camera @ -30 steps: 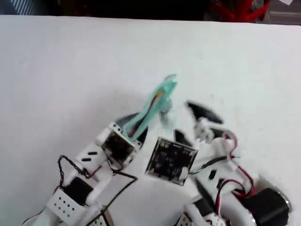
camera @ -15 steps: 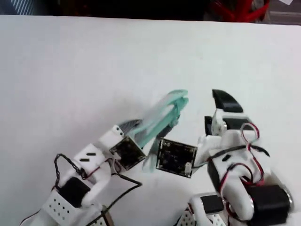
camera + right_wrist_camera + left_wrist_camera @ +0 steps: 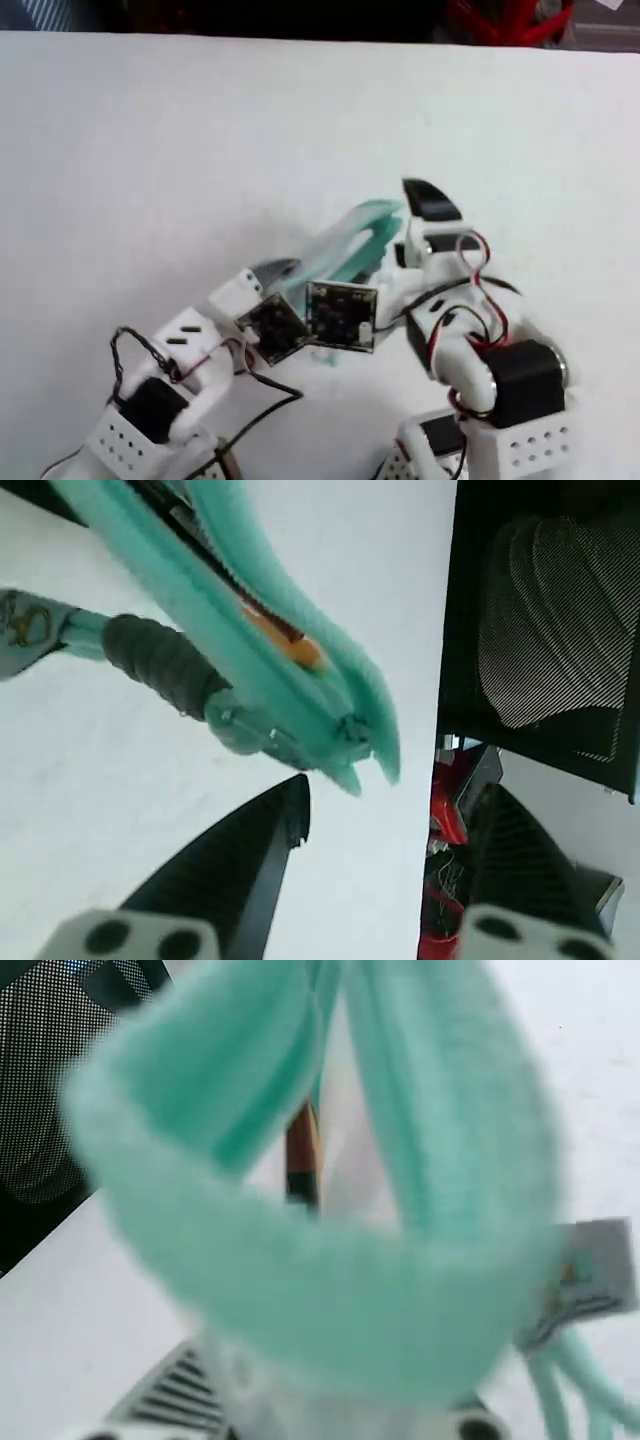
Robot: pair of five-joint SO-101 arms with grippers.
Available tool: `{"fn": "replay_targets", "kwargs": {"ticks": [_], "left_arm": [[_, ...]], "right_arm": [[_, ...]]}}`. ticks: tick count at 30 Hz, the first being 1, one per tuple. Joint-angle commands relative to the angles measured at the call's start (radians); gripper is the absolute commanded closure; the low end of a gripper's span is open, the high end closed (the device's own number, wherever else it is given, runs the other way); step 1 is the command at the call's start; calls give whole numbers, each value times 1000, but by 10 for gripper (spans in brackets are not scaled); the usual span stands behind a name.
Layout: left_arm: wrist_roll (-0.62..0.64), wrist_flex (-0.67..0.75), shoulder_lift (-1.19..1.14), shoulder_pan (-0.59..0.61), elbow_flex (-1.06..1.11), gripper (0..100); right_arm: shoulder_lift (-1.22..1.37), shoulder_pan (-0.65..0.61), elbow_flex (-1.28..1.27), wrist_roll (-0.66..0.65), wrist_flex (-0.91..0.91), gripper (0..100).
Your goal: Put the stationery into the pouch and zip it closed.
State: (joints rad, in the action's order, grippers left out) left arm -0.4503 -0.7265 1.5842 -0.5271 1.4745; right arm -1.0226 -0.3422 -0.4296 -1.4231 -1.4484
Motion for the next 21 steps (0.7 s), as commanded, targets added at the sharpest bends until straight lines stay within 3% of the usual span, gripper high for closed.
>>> {"fn": "replay_targets", "kwargs": {"ticks": [1,12,21], "left_arm": [[-6,5,10,-35,-32,978],[-6,5,10,-62,-34,978],[-5,49,10,-58,-32,977]], "right_arm": [[70,-24,8,11,76,739],[203,-31,95,-31,25,752],[197,-45,95,-83,1,980]]}}
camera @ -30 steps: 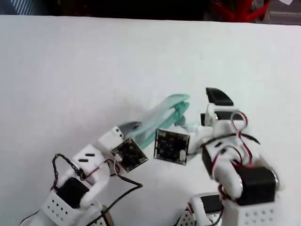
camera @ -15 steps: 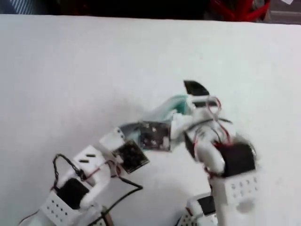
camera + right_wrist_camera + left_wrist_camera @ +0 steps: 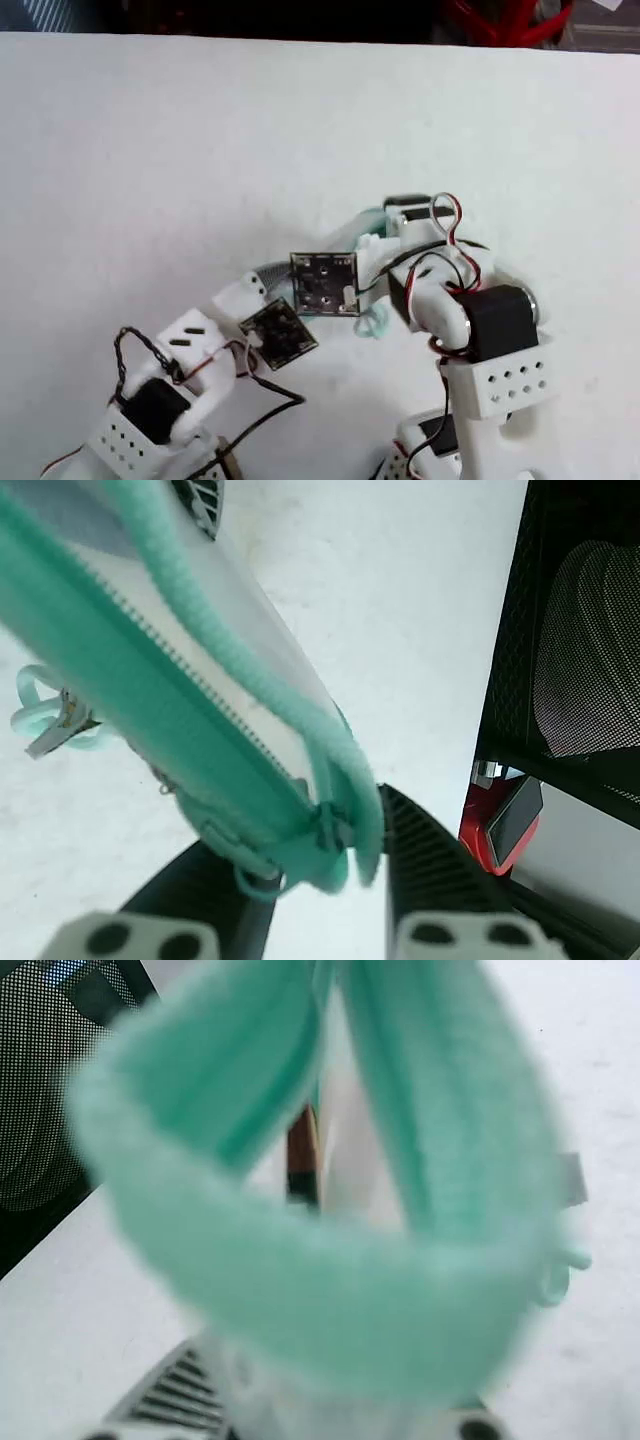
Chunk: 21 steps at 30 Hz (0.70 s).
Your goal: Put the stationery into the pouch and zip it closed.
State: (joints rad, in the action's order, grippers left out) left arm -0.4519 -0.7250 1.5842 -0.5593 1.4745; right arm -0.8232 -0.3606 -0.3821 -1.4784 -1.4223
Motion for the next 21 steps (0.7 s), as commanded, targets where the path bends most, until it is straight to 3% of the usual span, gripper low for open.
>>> {"fn": "replay_targets", "kwargs": {"ticks": [1,6,9,12,14,21], "left_arm": [[-3,54,10,-24,-32,977],[-2,69,10,-22,-34,967],[32,49,10,8,-37,868],[201,66,10,108,-54,749],[276,66,10,188,-83,732],[279,-35,10,321,-169,729]], "right_arm": [[-7,-36,48,-32,-36,980],[-22,-47,60,-26,-58,979],[-51,-42,61,44,-47,979],[-97,-41,61,135,-2,979],[-128,-39,61,204,21,979],[-162,-62,57,473,27,979]]}}
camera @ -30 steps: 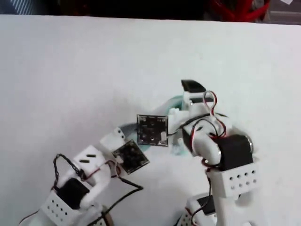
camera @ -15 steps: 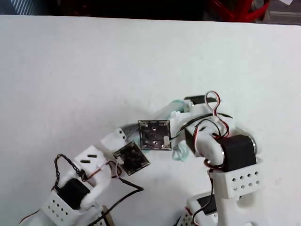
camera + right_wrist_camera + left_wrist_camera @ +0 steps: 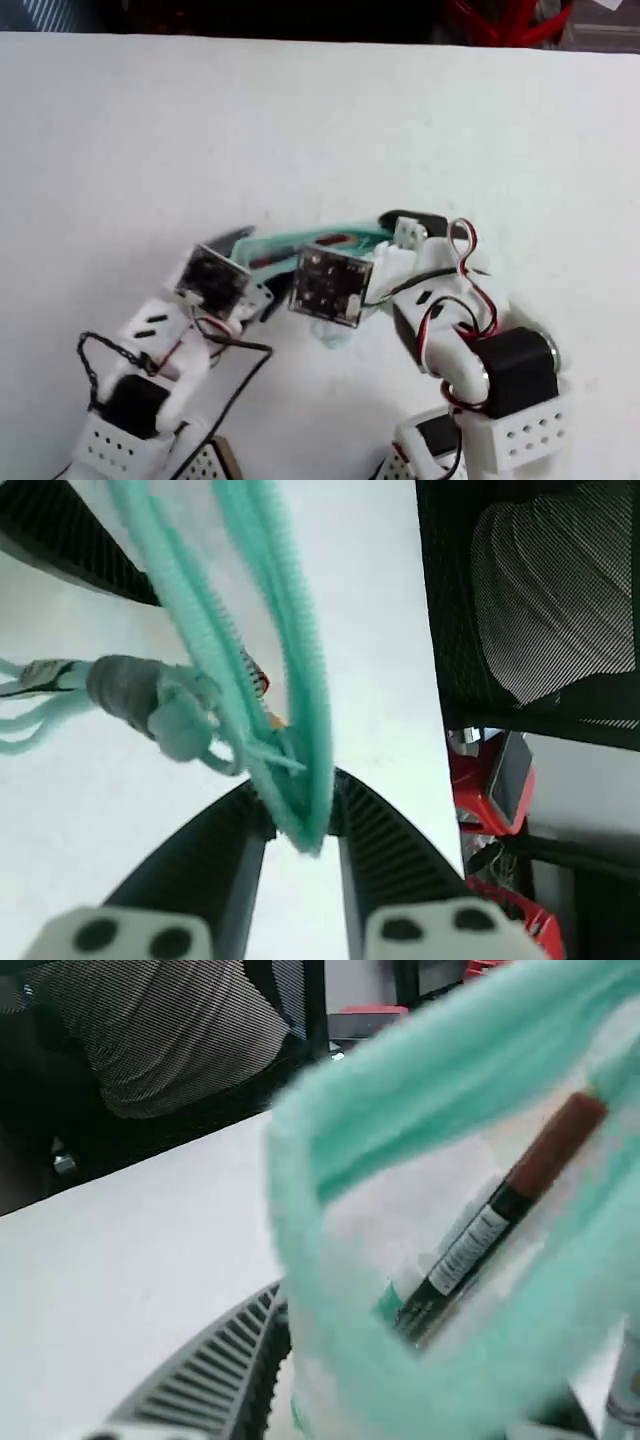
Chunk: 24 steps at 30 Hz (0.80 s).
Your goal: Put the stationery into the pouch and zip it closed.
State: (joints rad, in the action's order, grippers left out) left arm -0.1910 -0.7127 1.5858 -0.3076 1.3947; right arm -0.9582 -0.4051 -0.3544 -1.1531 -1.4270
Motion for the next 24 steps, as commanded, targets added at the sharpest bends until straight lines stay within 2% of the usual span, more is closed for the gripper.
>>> {"fn": "replay_targets", "kwargs": {"ticks": [1,8,13,15,19,21,24], "left_arm": [[18,-66,8,81,-104,729],[20,-149,8,82,-175,727],[26,-342,8,136,-393,707],[28,-431,8,87,-508,707],[28,-525,5,-102,-620,710],[55,-525,1,-186,-603,710],[124,-433,1,-249,-522,712]], "right_arm": [[-28,-28,23,186,31,979],[-87,-136,-66,377,84,979],[-128,-137,-150,450,117,979],[-143,-136,-209,462,148,979],[-193,-142,-301,470,209,979],[-222,-142,-327,505,228,980],[-255,-143,-348,523,228,980]]}}
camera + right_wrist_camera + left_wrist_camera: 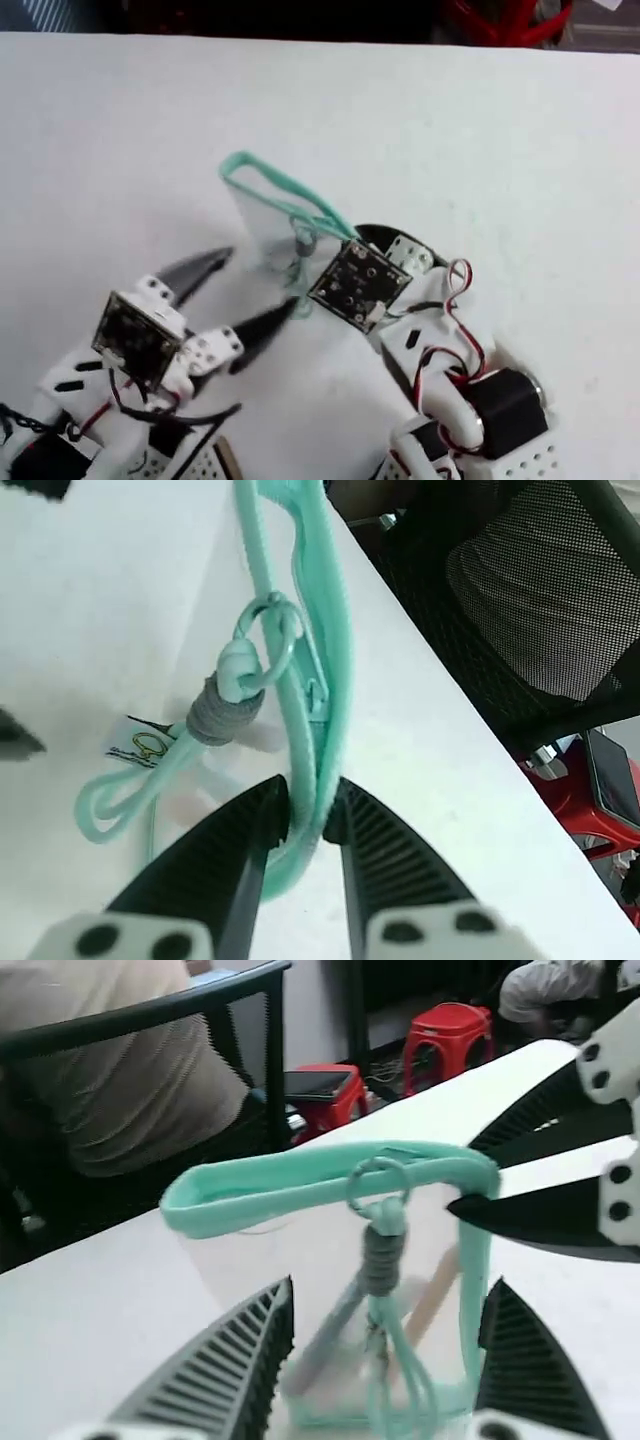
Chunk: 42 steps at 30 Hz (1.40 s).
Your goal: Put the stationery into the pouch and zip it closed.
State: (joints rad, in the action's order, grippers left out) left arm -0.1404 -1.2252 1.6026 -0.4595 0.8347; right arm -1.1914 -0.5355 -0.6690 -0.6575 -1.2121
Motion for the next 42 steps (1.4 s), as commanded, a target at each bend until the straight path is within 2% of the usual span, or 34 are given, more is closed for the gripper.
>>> {"fn": "replay_targets", "kwargs": {"ticks": [1,7,15,28,35,42], "left_arm": [[81,126,-16,-101,68,722],[89,330,-16,-108,230,770],[91,434,-16,-102,341,772],[89,440,-12,-104,433,775],[89,473,-10,-102,428,901],[89,451,-8,-102,407,883]], "right_arm": [[-31,-13,-41,29,13,980],[-84,-47,-84,31,15,980],[-124,-107,-133,92,67,980],[-124,-102,-144,94,68,980],[-124,-102,-147,121,65,980],[-124,-67,-183,120,73,980]]}}
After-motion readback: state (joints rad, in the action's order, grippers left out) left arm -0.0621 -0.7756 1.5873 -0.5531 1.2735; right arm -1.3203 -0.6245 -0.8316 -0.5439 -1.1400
